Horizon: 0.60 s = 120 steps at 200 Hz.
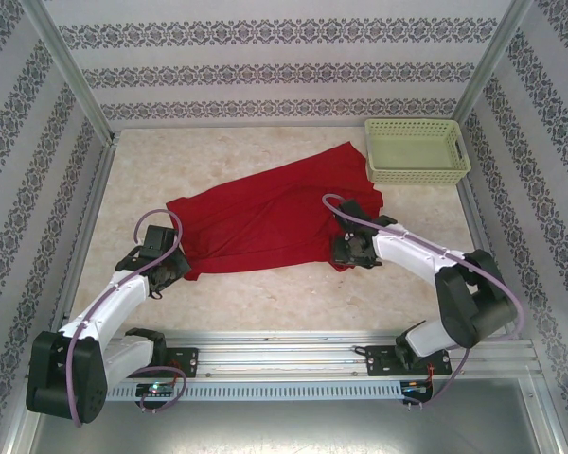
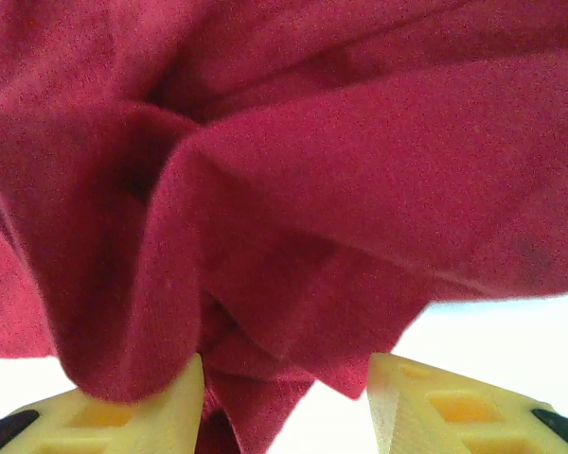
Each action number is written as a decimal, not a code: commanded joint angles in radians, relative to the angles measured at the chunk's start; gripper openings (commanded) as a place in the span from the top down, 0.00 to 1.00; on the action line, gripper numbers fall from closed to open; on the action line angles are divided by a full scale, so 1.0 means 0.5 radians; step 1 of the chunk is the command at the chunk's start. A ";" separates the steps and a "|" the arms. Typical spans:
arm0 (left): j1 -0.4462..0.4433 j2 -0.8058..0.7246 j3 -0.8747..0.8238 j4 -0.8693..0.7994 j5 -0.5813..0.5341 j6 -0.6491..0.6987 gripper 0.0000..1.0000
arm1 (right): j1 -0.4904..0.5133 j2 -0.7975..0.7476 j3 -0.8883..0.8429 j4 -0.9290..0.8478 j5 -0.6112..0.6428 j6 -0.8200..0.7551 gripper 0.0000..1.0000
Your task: Fold the inside-out t-shirt
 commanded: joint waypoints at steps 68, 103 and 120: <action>0.024 -0.036 0.071 -0.004 0.001 0.048 1.00 | -0.095 0.128 0.071 0.054 0.109 0.025 0.65; 0.022 -0.036 0.062 -0.006 0.001 0.050 1.00 | -0.122 0.120 0.087 0.043 0.129 0.016 0.71; 0.024 -0.036 0.062 -0.009 0.003 0.055 1.00 | -0.136 0.126 0.095 0.034 0.128 0.007 0.76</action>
